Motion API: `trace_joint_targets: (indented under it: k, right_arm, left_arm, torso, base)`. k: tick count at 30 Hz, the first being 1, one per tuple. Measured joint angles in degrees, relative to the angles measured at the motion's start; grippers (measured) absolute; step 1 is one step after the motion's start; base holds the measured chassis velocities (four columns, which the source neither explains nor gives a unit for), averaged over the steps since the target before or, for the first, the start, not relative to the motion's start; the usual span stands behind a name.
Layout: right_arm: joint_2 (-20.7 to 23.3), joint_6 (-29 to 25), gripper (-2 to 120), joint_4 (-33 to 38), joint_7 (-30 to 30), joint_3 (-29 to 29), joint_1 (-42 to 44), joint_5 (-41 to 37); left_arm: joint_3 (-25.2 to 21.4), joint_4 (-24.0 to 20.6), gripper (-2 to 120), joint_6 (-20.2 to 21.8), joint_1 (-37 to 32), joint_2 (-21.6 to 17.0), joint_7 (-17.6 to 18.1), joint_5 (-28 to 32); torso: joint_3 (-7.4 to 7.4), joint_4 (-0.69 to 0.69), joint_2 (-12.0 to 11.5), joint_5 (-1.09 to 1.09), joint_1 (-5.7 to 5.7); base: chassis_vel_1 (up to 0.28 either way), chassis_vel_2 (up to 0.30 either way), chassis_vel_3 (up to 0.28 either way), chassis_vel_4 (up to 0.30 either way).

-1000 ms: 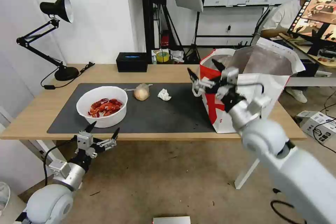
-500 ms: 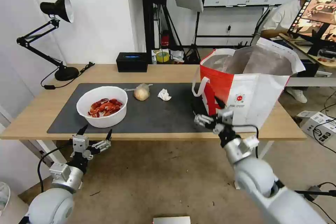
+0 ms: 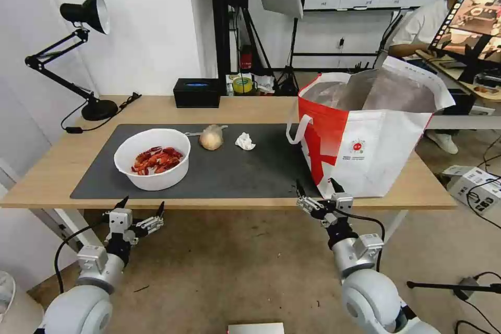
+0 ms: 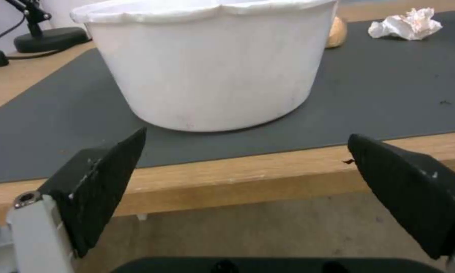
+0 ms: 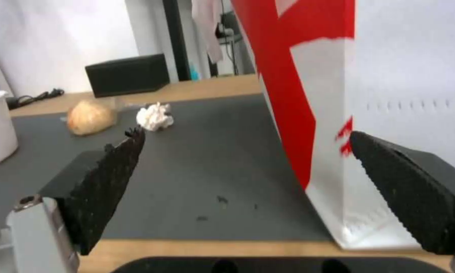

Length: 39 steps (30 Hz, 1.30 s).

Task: Pick up the trash from the table and place it into the takeout bag.

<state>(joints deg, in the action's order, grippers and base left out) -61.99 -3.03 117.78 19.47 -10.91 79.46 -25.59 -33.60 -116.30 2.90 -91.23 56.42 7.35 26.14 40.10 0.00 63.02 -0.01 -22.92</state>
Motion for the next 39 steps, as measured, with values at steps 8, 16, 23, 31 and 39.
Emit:
trace_joint_targets:
  k: [8,16,23,31,39]
  right_arm:
    - [-0.42,0.18,100,0.53,1.0,0.66,1.48,1.77]
    - [-0.55,0.8,100,0.82,2.13,2.41,2.2,3.72]
    - [-0.55,1.62,100,1.4,2.46,3.28,2.27,3.78]
    - [2.8,3.77,100,1.71,3.33,7.11,-2.68,0.04]
    - [5.67,3.77,100,-1.5,-2.34,13.81,-14.16,-6.03]
  left_arm:
    - [0.15,0.04,100,0.0,0.06,0.1,0.07,0.44]
    - [0.19,-0.2,100,-0.08,-0.28,0.11,0.04,0.45]
    - [0.03,-0.56,100,-0.18,-0.53,0.18,0.03,0.41]
    - [0.64,-0.79,100,-1.59,-0.75,0.0,0.1,0.11]
    - [0.56,-1.5,100,-1.61,-0.84,0.03,0.76,0.12]
  torso:
    - [0.0,0.0,0.0,0.0,0.0]
    - [0.0,0.0,0.0,0.0,0.0]
    - [0.0,0.0,0.0,0.0,0.0]
    - [0.0,-0.01,0.0,0.01,0.0]
    - [0.01,0.0,0.0,0.0,0.0]
  base:
    - [0.0,0.0,0.0,0.0]
    - [0.0,0.0,0.0,0.0]
    - [0.0,0.0,0.0,0.0]
    - [0.0,0.0,0.0,0.0]
    - [0.0,0.0,0.0,0.0]
